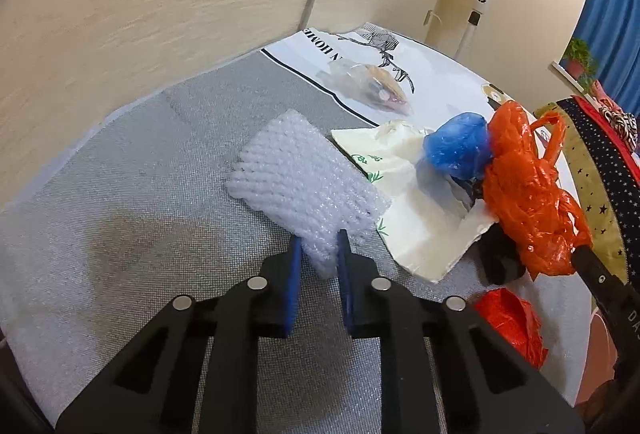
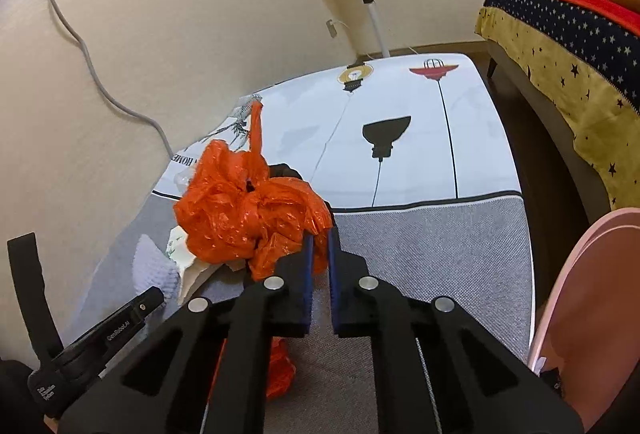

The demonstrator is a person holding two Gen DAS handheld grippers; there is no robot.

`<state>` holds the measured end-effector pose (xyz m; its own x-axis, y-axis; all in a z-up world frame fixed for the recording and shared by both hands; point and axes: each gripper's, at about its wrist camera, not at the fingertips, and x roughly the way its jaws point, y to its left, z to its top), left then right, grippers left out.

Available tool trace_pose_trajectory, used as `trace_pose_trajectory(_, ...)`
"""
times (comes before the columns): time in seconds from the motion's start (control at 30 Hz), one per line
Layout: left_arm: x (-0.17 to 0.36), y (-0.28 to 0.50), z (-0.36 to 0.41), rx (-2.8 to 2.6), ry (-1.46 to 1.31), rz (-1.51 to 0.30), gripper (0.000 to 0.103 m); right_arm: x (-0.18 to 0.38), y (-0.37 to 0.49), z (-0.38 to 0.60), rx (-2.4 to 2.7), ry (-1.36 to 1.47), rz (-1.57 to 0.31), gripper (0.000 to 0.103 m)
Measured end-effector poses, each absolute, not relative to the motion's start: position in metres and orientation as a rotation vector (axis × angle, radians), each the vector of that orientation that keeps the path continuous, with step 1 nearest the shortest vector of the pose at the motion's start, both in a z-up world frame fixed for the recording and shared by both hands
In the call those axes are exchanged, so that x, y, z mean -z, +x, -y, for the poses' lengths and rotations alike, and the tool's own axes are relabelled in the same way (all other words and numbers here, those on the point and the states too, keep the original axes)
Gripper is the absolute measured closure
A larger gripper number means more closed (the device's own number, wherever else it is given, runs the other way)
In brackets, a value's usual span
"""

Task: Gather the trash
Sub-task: 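Grasp the bubble wrap with the left tool while the right tool grasps the orange bag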

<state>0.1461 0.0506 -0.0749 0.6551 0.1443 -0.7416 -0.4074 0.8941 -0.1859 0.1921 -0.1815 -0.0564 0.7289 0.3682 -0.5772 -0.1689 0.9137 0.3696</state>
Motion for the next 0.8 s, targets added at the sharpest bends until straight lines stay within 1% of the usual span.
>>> trace_pose_trajectory(0.1,0.072,0.145,-0.049,-0.305,-0.352,-0.791,0.09,0.049,0.186,0.183,-0.305,0.299,-0.676,0.097)
trace_pose_trajectory(0.5,0.053,0.126,-0.027,-0.227,-0.31,-0.733,0.09,0.018,0.155,0.187,-0.291,0.252,-0.609,0.098)
trace_pose_trajectory(0.8,0.037,0.11,-0.01,-0.148,-0.273,-0.698,0.09,-0.002,0.127,0.196,-0.232,0.174,-0.616,0.098)
